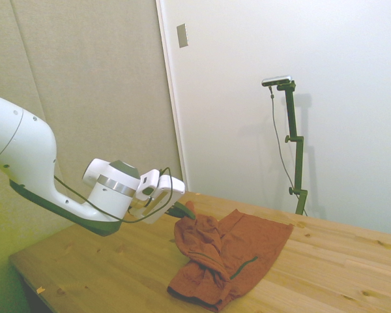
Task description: Fold the shorts
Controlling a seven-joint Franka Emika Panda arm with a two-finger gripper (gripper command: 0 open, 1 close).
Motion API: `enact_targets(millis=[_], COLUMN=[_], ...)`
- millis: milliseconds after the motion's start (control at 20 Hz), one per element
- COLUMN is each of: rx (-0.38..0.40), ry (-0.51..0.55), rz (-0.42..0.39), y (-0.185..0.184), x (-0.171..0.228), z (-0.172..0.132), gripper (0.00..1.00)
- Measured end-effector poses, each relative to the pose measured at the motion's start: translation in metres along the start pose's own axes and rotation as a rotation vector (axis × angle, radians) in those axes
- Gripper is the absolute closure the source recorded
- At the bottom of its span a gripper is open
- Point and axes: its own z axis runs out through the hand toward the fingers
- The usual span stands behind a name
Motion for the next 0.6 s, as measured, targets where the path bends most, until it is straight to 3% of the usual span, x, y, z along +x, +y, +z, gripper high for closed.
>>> enact_targets(millis=[300, 600], rx=[-0.037, -0.069], ry=[-0.012, 0.007], rz=[0.038, 0.057], y=[0.013, 0.035], x=[0.033, 0.076], z=[0.052, 0.084], gripper=[1.0, 1.0])
